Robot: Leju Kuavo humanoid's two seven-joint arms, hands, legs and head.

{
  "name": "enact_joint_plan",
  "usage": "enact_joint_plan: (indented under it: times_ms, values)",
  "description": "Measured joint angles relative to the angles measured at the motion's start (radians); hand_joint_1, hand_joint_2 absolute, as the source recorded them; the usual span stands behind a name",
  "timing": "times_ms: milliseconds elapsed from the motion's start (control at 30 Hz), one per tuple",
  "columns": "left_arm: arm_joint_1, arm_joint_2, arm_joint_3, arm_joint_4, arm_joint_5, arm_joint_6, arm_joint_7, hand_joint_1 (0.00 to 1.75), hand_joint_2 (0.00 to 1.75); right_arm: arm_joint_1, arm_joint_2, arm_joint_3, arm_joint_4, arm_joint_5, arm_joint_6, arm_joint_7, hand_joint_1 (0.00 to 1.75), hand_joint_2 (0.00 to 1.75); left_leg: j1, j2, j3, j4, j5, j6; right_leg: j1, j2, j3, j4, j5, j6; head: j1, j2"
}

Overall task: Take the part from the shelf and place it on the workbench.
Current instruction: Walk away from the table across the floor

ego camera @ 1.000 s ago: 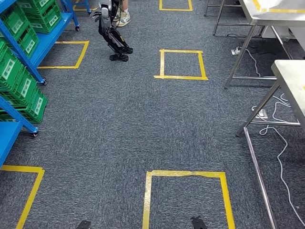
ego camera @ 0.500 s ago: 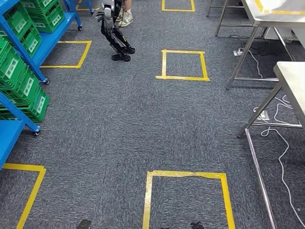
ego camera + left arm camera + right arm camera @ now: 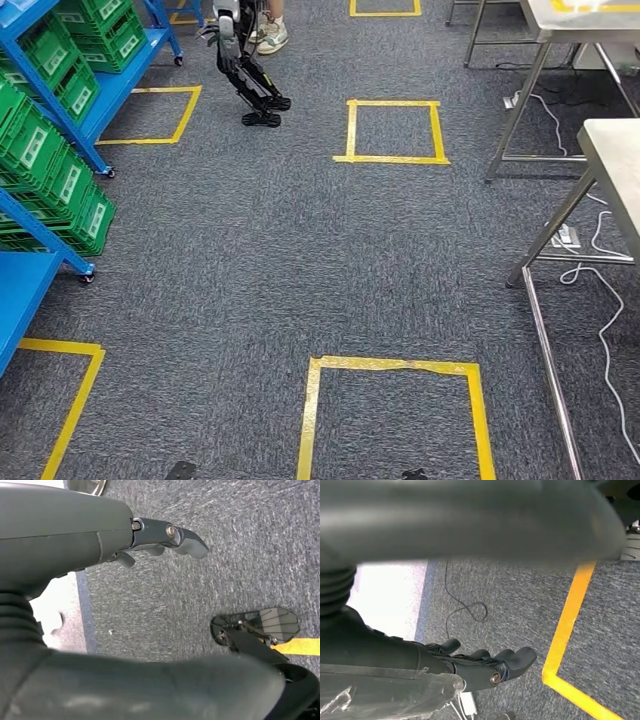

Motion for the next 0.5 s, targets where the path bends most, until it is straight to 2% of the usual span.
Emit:
enact_joint_plan:
  times_ms: [33, 100, 133, 167, 233, 300, 367, 433, 500]
  values:
    - [0.000, 0.000, 0.000, 0.000, 0.000, 0.000, 0.000, 0.00, 0.00, 0.000, 0.000, 0.000, 0.000, -0.001, 0.000, -0.001, 0.00, 0.00, 0.002, 0.000, 0.001, -0.005, -0.002, -0.010, 0.003, -0.001, 0.000, 0.000, -0.001, -0.003, 0.000, 0.000]
    - [0.001, -0.001, 0.000, 0.000, 0.000, 0.000, -0.001, 0.00, 0.00, -0.001, 0.000, 0.000, -0.001, -0.001, 0.000, -0.002, 0.00, 0.00, 0.006, 0.000, 0.003, -0.011, -0.004, -0.044, 0.006, -0.004, -0.001, 0.000, -0.001, -0.005, 0.001, 0.000]
    - [0.001, -0.002, 0.000, 0.000, 0.000, 0.000, -0.001, 0.00, 0.00, -0.001, 0.000, 0.000, -0.001, -0.002, 0.000, -0.002, 0.00, 0.00, 0.007, 0.000, 0.003, -0.013, -0.004, -0.056, 0.006, -0.004, -0.001, 0.000, -0.001, -0.005, 0.001, 0.000]
    - [0.001, -0.002, 0.000, 0.000, 0.000, 0.000, -0.001, 0.00, 0.00, -0.001, 0.000, 0.000, -0.001, -0.002, 0.000, -0.003, 0.00, 0.00, 0.008, 0.000, 0.003, -0.013, -0.005, -0.063, 0.006, -0.004, -0.001, -0.001, -0.001, -0.005, 0.001, 0.000]
    - [0.001, -0.002, 0.001, 0.000, 0.000, 0.000, -0.001, 0.00, 0.00, -0.002, 0.000, 0.000, -0.001, -0.003, 0.000, -0.003, 0.00, 0.00, 0.006, 0.000, 0.002, -0.011, -0.007, -0.059, 0.004, -0.005, 0.003, -0.009, 0.003, -0.003, 0.001, 0.000]
    - [0.000, -0.001, 0.001, 0.000, 0.000, 0.000, -0.001, 0.00, 0.00, -0.002, 0.000, 0.000, -0.001, 0.000, 0.000, 0.000, 0.00, 0.00, 0.002, 0.000, 0.008, -0.023, -0.004, -0.040, 0.000, -0.006, 0.016, -0.033, 0.012, 0.007, -0.001, 0.000]
    - [0.000, -0.001, 0.002, 0.000, 0.000, 0.000, -0.001, 0.00, 0.00, -0.003, -0.001, 0.000, -0.001, 0.004, 0.000, 0.003, 0.00, 0.00, 0.003, 0.000, 0.037, -0.069, 0.015, -0.020, 0.001, -0.011, 0.027, -0.043, 0.012, 0.016, -0.001, 0.000]
    - [0.000, -0.003, 0.003, 0.000, 0.000, 0.000, -0.001, 0.00, 0.00, -0.004, -0.001, 0.000, -0.002, 0.007, 0.000, 0.005, 0.00, 0.00, 0.009, -0.001, 0.064, -0.108, 0.033, -0.014, 0.005, -0.017, 0.007, 0.015, -0.025, 0.018, 0.005, 0.000]
    - [0.000, -0.003, 0.008, 0.000, 0.000, -0.001, -0.001, 0.00, 0.00, -0.005, -0.001, 0.000, -0.002, 0.007, 0.001, 0.007, 0.00, 0.00, 0.010, -0.007, 0.067, -0.115, 0.037, -0.012, 0.005, -0.020, -0.038, 0.110, -0.074, 0.023, 0.009, 0.000]
